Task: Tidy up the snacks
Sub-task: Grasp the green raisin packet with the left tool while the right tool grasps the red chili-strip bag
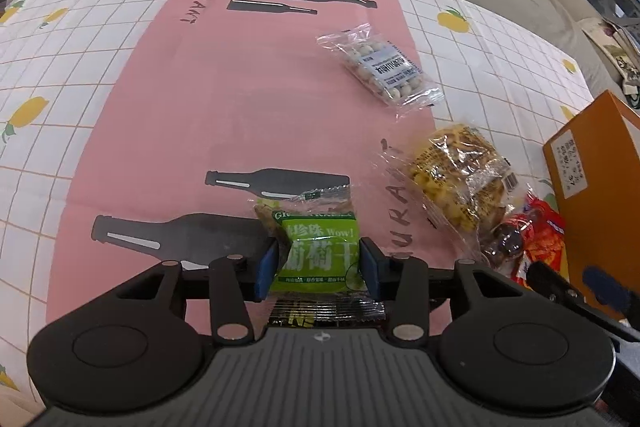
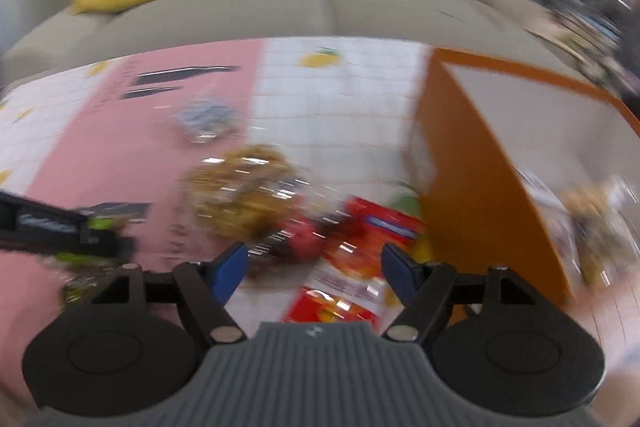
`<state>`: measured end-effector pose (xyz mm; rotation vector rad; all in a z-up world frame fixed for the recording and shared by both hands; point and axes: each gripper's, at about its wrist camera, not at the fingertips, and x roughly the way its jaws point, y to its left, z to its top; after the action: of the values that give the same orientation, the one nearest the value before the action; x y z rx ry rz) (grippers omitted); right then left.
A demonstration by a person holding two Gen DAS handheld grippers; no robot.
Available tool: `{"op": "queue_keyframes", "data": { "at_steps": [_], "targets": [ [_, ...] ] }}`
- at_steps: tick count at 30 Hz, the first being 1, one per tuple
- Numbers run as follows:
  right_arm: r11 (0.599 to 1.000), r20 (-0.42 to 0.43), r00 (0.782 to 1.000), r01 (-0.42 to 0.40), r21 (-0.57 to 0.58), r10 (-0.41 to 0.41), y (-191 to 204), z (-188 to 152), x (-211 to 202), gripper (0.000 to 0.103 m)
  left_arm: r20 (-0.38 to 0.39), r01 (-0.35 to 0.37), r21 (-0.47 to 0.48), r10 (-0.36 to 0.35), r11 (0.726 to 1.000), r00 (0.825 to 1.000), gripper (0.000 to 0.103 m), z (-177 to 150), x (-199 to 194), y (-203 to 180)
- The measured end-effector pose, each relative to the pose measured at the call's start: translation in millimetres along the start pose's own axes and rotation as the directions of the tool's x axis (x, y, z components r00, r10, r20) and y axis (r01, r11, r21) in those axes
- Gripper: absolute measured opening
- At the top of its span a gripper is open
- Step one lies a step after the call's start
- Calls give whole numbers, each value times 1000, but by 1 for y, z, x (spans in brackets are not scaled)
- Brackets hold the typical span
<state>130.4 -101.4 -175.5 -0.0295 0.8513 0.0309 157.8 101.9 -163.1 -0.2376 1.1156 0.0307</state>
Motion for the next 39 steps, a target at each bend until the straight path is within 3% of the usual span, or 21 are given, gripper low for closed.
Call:
{"op": "queue_keyframes", "data": {
  "at_steps": [3, 12, 16, 22, 28, 39],
  "targets": [
    [995, -53, 997, 55, 83, -51, -8, -4, 8, 71, 13, -6, 8, 6, 1000, 1000, 49, -2, 0, -1],
    [986, -152, 986, 86, 146, -63, -16, -4, 45, 68, -8, -17, 5, 17, 1000, 1000, 52, 0, 6, -2],
    [994, -128, 990, 74, 83, -64, -9, -6, 46, 56, -23, -14, -2, 14, 1000, 1000, 54, 0, 11, -1],
    [1000, -122, 993, 8, 11, -6, 2, -8, 43, 42, -18, -20, 14, 20, 1000, 1000, 47, -1, 14, -6],
    [999, -125, 992, -33, 18, 34, -4, -2, 32, 19, 27, 6, 7, -6, 1000, 1000, 45, 0, -3, -7],
    [999, -106, 994, -21, 30, 24, -19, -5, 5, 14, 91, 38, -5, -37, 999, 995, 45, 1, -44, -12]
  ]
}}
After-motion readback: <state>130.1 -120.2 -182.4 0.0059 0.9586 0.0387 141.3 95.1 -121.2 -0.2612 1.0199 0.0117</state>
